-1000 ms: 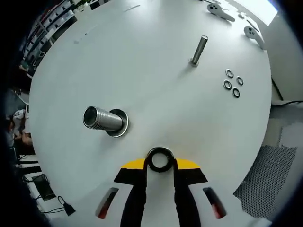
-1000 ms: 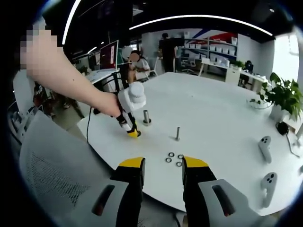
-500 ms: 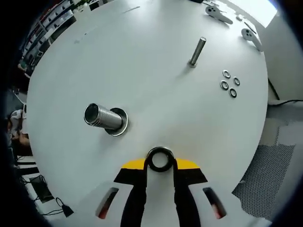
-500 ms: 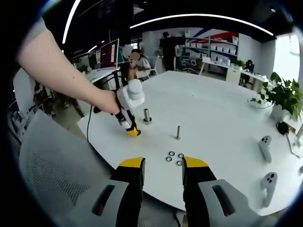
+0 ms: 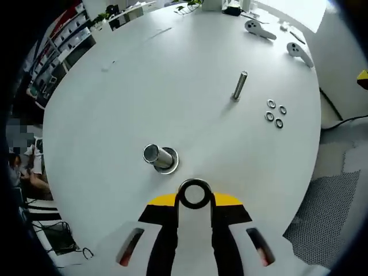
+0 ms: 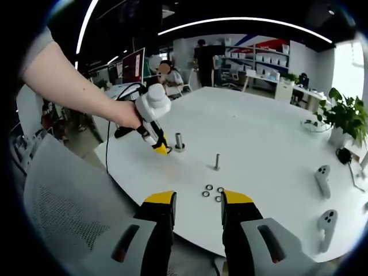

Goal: Place the washer onto the threaded stud by aligning its center hole with the stud, sliding it down to the base, and recovering from edge contact or off-axis alignment until the washer reaches the visible bottom stop.

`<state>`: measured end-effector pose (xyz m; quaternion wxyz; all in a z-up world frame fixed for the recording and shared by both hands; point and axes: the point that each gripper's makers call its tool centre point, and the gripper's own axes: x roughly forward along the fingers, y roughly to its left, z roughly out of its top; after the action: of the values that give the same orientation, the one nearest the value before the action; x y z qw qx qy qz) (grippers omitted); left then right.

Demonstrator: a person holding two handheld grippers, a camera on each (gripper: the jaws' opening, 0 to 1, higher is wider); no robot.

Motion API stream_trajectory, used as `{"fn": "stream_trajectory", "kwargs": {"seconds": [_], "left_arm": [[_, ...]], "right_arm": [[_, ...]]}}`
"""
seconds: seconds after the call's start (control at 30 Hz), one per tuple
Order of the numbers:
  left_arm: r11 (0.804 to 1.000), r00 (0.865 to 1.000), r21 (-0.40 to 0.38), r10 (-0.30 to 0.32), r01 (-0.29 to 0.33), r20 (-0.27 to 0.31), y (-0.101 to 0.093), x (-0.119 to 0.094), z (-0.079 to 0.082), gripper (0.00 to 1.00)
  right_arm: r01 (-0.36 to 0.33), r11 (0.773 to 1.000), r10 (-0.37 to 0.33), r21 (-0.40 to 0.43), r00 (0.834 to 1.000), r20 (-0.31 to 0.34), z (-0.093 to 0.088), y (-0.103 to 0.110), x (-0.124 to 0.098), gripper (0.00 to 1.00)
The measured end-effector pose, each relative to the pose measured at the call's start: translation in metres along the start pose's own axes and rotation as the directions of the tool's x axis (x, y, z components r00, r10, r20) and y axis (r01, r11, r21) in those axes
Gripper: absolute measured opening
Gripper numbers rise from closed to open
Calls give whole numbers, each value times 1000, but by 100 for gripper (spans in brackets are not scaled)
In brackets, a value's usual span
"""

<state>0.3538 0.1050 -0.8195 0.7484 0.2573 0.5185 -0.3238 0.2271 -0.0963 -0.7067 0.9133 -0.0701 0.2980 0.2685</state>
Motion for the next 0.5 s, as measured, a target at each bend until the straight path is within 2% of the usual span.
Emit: {"fn": "stream_trajectory", "kwargs": {"seconds": [0.3, 0.43, 0.5], "left_arm": [[999, 999, 42, 29, -30, 19, 12, -16, 22, 19], [999, 999, 41, 15, -17, 36, 14, -15, 31, 19], [998, 999, 47, 29, -30, 34, 18, -14, 33, 19]], "right_arm": [[2, 1000, -3, 6, 1000, 3, 0, -1, 0, 33], [-4, 1000, 4, 3, 1000, 3, 0, 1, 0, 33], [-8, 1000, 8, -2, 1000, -3, -1, 2, 0, 33]]}}
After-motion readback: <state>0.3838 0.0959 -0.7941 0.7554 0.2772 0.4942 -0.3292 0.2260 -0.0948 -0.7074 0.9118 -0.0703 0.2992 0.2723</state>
